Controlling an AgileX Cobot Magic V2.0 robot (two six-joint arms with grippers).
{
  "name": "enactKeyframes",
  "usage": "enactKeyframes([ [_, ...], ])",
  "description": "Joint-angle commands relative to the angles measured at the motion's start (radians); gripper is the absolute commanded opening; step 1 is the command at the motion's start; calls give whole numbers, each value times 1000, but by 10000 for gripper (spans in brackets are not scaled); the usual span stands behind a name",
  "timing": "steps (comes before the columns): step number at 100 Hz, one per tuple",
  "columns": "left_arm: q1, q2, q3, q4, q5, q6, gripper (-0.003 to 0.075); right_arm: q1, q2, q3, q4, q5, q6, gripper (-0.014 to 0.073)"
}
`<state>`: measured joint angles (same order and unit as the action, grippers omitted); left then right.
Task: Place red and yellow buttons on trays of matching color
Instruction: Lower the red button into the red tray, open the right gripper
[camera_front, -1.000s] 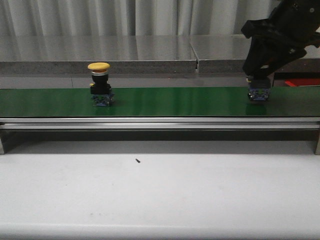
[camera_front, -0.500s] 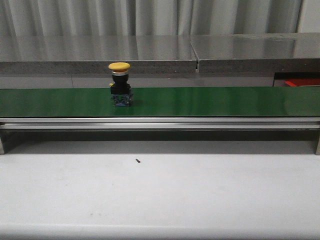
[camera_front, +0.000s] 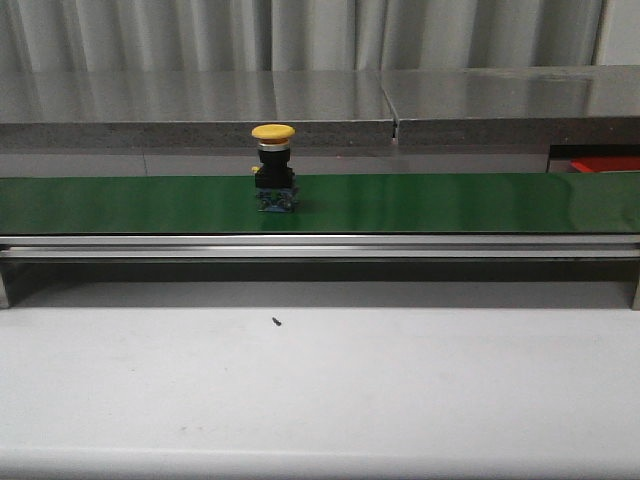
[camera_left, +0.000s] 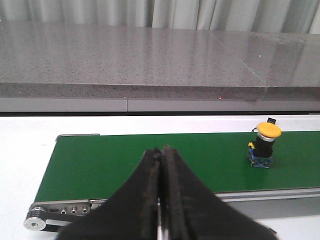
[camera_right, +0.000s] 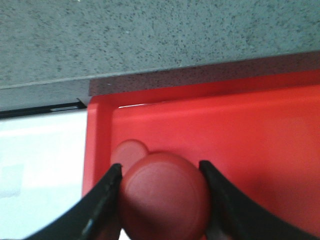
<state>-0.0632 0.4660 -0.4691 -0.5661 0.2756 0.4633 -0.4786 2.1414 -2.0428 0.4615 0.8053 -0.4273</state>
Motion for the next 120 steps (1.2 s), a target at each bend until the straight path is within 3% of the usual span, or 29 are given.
enactKeyframes([
  [1,-7,1,-26,-19,-67,0,-19,-5,0,-88,25,-57,0,130],
  [42,-7,1,-26,-19,-67,0,-19,-5,152,-157,25,-165,8,132],
  [85,-7,1,-26,-19,-67,0,-19,-5,210,-162,40,-163,8,141],
  [93,-7,1,-26,-19,-67,0,-19,-5,210,-162,53,-163,8,200],
  [110,-7,1,-26,-19,-67,0,-19,-5,210,-162,55,-143,8,459],
  [120,-7,1,-26,-19,-67,0,-19,-5,210,-162,55,-138,8,509],
])
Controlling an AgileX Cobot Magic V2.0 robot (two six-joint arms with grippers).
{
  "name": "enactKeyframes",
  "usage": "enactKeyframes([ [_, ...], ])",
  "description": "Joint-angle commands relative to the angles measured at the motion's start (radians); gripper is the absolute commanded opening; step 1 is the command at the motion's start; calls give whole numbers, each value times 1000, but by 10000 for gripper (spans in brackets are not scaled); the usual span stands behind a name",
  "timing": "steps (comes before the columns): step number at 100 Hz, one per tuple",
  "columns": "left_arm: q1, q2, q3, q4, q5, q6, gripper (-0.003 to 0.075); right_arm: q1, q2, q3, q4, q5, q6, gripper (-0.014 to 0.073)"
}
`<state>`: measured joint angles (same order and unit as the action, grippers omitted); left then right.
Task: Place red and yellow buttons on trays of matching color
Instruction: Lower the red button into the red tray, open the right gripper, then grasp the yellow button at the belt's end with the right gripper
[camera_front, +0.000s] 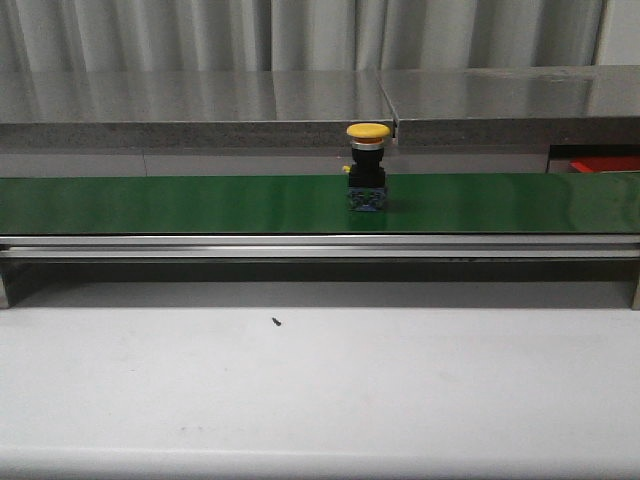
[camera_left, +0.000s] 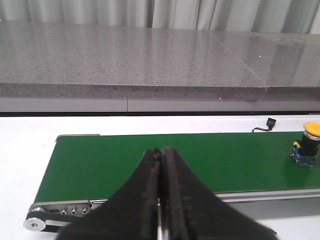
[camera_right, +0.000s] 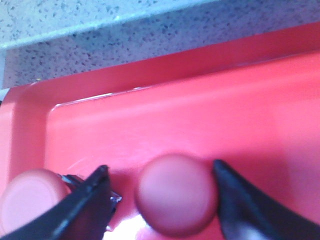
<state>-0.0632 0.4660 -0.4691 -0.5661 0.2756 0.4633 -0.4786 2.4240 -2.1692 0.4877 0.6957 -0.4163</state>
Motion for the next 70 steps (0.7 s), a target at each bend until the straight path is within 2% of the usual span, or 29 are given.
enactKeyframes([
  [1,-7,1,-26,-19,-67,0,-19,-5,-73,-36,29,-28,-3,510],
  [37,-7,1,-26,-19,-67,0,-19,-5,-155,-55,31,-25,-3,512],
  [70,-7,1,-26,-19,-67,0,-19,-5,-335,-60,33,226,-45,510],
])
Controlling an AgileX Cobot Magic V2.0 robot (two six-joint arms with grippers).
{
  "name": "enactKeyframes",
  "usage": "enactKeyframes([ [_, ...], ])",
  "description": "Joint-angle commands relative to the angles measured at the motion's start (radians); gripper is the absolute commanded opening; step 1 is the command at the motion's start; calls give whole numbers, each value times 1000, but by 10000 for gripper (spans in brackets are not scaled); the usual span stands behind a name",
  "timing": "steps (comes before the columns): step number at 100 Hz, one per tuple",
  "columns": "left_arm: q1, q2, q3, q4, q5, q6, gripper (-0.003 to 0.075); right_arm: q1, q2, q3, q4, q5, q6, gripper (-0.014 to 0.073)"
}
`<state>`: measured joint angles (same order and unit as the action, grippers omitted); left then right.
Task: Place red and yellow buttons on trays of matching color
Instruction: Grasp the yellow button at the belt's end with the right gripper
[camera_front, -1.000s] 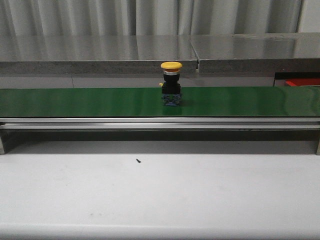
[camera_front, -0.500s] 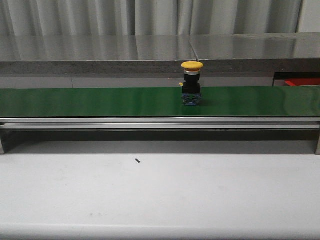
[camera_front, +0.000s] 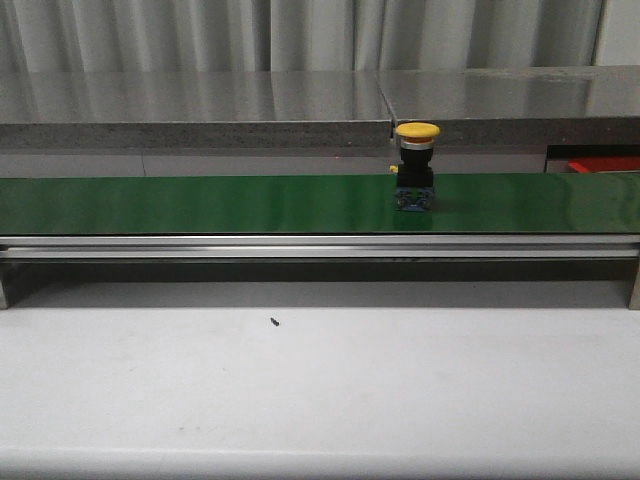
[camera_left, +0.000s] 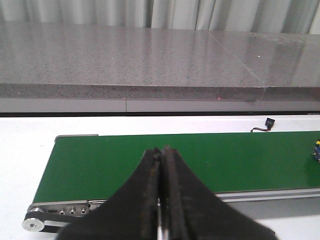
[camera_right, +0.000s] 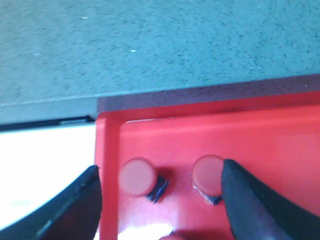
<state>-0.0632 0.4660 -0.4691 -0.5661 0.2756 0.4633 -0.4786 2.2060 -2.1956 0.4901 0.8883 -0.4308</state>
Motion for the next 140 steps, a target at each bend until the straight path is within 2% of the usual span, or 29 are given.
enactKeyframes([
  [1,-7,1,-26,-19,-67,0,-19,-5,-121,-34,30,43,-32,510],
  [24,-7,1,-26,-19,-67,0,-19,-4,-239,5,33,174,-33,510],
  [40,-7,1,-26,-19,-67,0,-19,-3,-367,141,39,193,-33,510],
  [43,-7,1,-26,-19,-67,0,-19,-3,-395,176,39,182,-33,510],
  [44,-7,1,-26,-19,-67,0,-19,-3,-410,194,39,179,-34,461],
  [75,-7,1,-26,-19,-67,0,-19,52,-750,672,54,42,-133,461],
  [93,-7,1,-26,-19,-67,0,-19,116,-834,879,54,-9,-134,461],
  [116,-7,1,-26,-19,-67,0,-19,244,-837,1021,54,-138,-164,461],
  [134,-7,1,-26,-19,-67,0,-19,349,-800,1033,54,-217,-168,468],
  [140,-7,1,-26,-19,-67,0,-19,374,-782,1033,54,-232,-169,497],
])
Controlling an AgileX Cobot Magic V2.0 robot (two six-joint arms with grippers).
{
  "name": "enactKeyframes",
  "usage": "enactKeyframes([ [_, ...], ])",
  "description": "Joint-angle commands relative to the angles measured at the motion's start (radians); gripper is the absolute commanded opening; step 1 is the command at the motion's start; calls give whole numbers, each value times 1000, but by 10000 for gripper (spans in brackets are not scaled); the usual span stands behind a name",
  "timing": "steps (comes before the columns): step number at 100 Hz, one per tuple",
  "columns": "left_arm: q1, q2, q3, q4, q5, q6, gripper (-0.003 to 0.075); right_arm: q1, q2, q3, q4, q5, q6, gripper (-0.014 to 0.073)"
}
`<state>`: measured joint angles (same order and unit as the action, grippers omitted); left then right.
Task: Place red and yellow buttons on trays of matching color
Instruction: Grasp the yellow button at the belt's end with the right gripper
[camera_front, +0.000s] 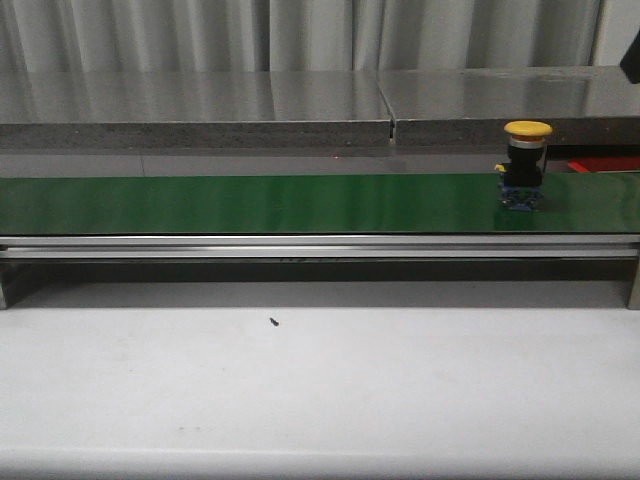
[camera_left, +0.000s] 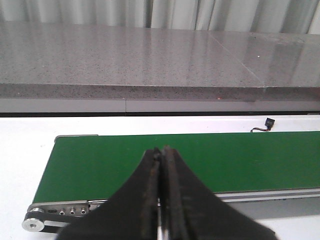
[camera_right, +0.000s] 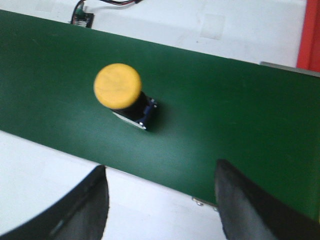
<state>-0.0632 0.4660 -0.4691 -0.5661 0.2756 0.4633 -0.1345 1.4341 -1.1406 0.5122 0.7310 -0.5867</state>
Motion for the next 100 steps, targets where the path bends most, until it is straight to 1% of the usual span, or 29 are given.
enactKeyframes([
  [1,-7,1,-26,-19,-67,0,-19,32,-8,-22,32,-78,-13,501],
  [12,-7,1,-26,-19,-67,0,-19,49,29,-22,32,-98,-13,566],
  [21,-7,1,-26,-19,-67,0,-19,49,60,-22,32,-108,-13,589],
  [42,-7,1,-26,-19,-67,0,-19,49,124,-31,32,-140,-18,588],
  [55,-7,1,-26,-19,-67,0,-19,49,158,-47,32,-187,-18,588],
  [64,-7,1,-26,-19,-67,0,-19,49,183,-68,32,-219,-18,587],
  [82,-7,1,-26,-19,-67,0,-19,49,241,-129,32,-227,-18,580],
  [85,-7,1,-26,-19,-67,0,-19,49,247,-132,32,-228,-18,568],
  [90,-7,1,-26,-19,-67,0,-19,48,252,-132,32,-230,-18,518],
  [97,-7,1,-26,-19,-67,0,-19,46,254,-132,32,-214,-5,382],
  [100,-7,1,-26,-19,-67,0,-19,44,254,-132,31,-207,2,296],
])
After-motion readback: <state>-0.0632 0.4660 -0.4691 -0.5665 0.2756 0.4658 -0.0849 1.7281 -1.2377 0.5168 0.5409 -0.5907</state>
